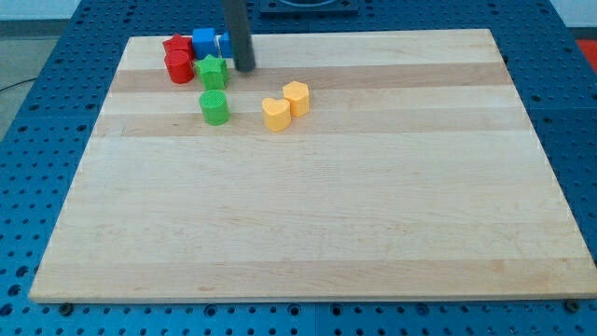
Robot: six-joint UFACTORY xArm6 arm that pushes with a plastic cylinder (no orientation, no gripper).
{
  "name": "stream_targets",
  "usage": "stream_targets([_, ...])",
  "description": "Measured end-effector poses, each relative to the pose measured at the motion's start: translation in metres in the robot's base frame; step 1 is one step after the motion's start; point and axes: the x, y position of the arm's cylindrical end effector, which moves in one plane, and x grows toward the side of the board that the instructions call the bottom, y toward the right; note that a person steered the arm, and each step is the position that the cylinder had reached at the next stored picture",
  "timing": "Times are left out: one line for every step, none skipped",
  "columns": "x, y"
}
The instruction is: Move the green circle bottom right to the red circle
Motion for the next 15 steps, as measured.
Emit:
stream_targets([0.01,0.044])
stream_targets([0.046,0.031])
stream_targets([0.062,0.006])
stream_targets([0.071,0.0])
stream_targets([0.09,-0.002])
stream_targets([0.093,-0.029])
stream_targets([0.07,-0.062])
stream_targets([0.059,-0.085])
stream_targets([0.064,-0.085])
stream_targets([0.063,-0.075])
stream_targets([0.048,-0.075])
stream_targets([0.037,-0.075])
stream_targets([0.037,-0.075])
stream_targets([0.05,-0.07])
stream_targets([0.084,-0.046])
